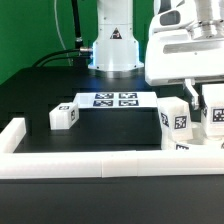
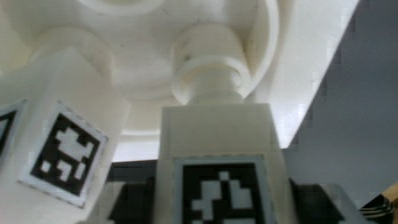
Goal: Assemble stool
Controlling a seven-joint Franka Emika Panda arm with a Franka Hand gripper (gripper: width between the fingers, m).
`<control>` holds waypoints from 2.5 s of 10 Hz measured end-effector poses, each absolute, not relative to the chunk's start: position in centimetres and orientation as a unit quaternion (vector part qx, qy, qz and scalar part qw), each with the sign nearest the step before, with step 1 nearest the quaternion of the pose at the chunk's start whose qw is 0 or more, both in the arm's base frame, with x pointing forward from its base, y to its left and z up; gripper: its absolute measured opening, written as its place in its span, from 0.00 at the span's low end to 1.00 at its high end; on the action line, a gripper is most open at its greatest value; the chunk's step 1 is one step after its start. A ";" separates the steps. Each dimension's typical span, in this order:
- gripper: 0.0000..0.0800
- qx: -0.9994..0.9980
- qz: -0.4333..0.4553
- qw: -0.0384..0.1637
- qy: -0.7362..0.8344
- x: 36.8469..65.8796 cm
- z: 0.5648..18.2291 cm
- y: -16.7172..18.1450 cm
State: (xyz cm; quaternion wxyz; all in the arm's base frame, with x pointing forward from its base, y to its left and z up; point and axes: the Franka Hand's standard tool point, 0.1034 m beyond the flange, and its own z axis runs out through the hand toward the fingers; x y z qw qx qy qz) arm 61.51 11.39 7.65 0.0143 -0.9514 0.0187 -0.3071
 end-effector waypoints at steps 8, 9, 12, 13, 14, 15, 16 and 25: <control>0.73 -0.954 -0.298 0.010 0.022 61.2 7.5 11.5; 0.79 -0.954 -0.298 0.009 0.022 61.2 7.4 11.5; 0.81 -0.954 -0.298 0.009 0.022 61.2 7.4 11.5; 0.81 -0.954 -0.298 0.009 0.021 61.2 7.4 11.5; 0.81 -0.954 -0.298 0.009 0.021 61.2 7.4 11.5; 0.81 -0.954 -0.298 0.009 0.021 61.2 7.4 11.5; 0.81 -0.956 -0.291 0.010 0.022 61.2 7.4 11.5; 0.81 -0.997 -0.036 0.037 0.060 61.0 8.6 11.3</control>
Offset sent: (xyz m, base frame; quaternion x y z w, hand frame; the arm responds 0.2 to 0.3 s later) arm -0.0162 -0.0149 -0.0047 -0.0575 -0.0181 -0.0259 0.9978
